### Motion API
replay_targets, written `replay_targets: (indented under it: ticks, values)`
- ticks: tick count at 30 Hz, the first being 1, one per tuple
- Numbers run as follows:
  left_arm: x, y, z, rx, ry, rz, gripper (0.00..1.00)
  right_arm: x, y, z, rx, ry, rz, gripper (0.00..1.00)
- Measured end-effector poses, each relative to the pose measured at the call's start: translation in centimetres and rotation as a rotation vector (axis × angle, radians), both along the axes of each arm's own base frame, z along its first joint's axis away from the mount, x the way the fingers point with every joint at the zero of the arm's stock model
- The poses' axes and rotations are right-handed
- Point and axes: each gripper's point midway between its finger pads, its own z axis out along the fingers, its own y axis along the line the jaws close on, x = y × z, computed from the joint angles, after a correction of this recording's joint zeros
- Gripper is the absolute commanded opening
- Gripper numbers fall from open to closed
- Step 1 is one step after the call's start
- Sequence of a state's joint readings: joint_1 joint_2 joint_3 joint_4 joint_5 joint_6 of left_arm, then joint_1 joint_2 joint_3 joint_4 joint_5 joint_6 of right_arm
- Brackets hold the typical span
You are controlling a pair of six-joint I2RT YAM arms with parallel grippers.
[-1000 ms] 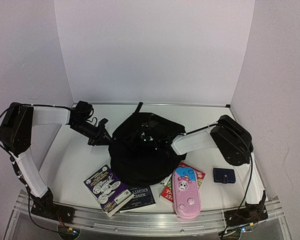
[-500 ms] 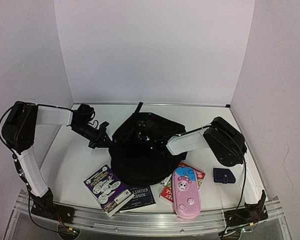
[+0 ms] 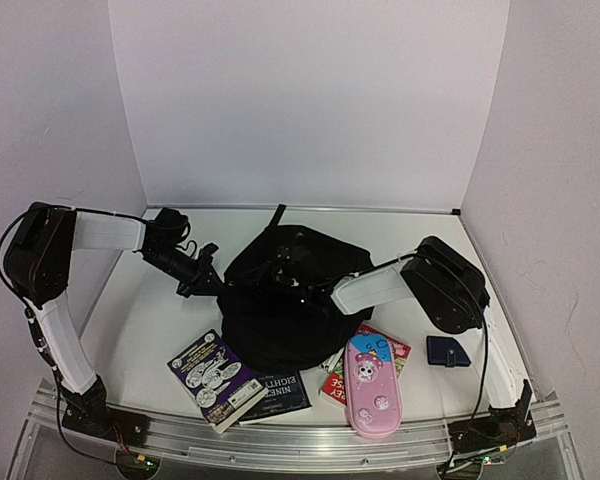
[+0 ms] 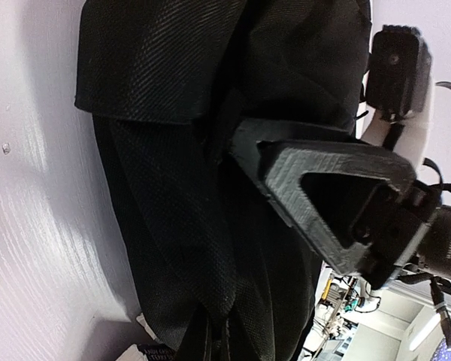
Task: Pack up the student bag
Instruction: Unzip the student bag at the center of the board.
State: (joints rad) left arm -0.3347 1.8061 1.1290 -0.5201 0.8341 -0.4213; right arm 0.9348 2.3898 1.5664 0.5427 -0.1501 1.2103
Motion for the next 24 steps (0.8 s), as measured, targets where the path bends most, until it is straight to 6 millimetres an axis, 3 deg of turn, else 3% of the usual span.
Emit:
replay_targets:
  ticks: [13,24]
  values:
    - [0.0,0.1,-0.1,0.006,-0.002,0.000,0.00,-0.3,-0.3,-0.7,-0.001,0.016,-0.014,0.27]
    - [-0.4,-0.5,-0.2,0.007,-0.003,-0.019,0.00,0.8,1.2,-0.5,0.024,-0.001,-0.011,0.25]
